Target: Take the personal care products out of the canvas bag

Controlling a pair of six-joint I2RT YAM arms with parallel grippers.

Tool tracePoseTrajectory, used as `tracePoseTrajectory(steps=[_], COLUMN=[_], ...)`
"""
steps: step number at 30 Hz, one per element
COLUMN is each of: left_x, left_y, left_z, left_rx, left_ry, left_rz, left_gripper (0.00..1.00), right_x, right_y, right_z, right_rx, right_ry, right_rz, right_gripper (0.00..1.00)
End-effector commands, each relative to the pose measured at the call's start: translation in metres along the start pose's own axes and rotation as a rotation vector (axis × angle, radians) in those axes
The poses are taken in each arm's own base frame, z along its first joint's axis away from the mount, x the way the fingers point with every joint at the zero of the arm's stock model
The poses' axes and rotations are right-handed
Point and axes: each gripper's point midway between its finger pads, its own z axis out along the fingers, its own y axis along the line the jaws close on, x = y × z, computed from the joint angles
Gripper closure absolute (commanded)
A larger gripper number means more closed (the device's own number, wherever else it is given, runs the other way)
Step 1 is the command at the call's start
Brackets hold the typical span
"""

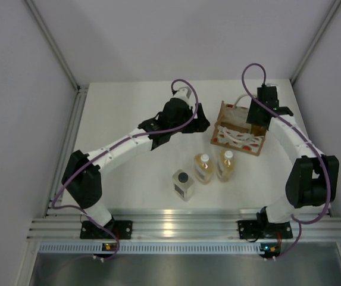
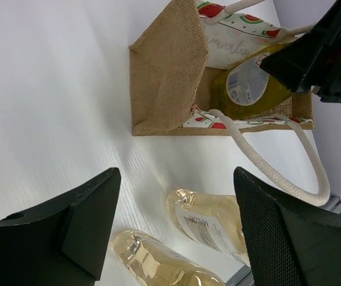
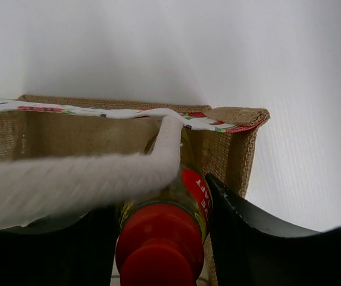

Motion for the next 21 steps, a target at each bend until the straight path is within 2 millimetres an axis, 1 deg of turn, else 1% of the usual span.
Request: tracePoseTrajectory(steps=[1, 2, 4, 5, 9, 10, 12, 16, 17, 21], left_x=[-0.021, -0.022, -0.024, -0.025, -0.03, -0.031, -0.034, -0.041, -0.042, -0.054], left_y=[-0.005, -0.005, -0.004, -0.004, 0.0, 0.001, 0.002, 0.006, 0.009, 0.011], left_z=[-0.015, -0.016, -0.018, -0.02, -0.024, -0.025, -0.028, -0.035, -0.037, -0.052], left_rx=[0.007, 0.006, -0.001, -0.004, -0.026, -0.033, -0.042, -0.068, -0.082, -0.101], left_ry=[-0.064, -0.067, -0.074, -0.077, -0.094, -0.099, -0.108, -0.126, -0.129, -0.161], left_rz=[0.006, 0.007, 0.01, 0.01, 0.011, 0.013, 0.015, 0.022, 0.025, 0.035], left_gripper=[0.19, 0.19, 0.19, 0.19, 0.13, 0.02, 0.02, 0.02, 0.02, 0.02], right_x=[-0.078, -0.088, -0.094, -0.101, -0.111, -0.112, -0.117, -0.126, -0.132, -0.143], right_y=[0.011, 0.014, 0.013, 0.015, 0.017, 0.016, 0.018, 0.02, 0.021, 0.023], right_z=[-0.042, -0.049, -0.057, -0.064, -0.077, -0.081, -0.09, -0.113, -0.12, -0.143], right_rx=[-0.058, -0.072, -0.077, -0.088, -0.11, -0.116, -0.137, -0.177, -0.189, -0.229], right_ry=[-0.212, -0.23, -0.237, -0.252, -0.269, -0.272, -0.286, -0.313, -0.328, -0.343], right_rz=[0.075, 0.077, 0.079, 0.081, 0.081, 0.082, 0.089, 0.094, 0.098, 0.098], right_gripper=[1.0, 1.0, 1.0, 1.0, 1.0, 1.0, 1.0, 1.0, 1.0, 1.0])
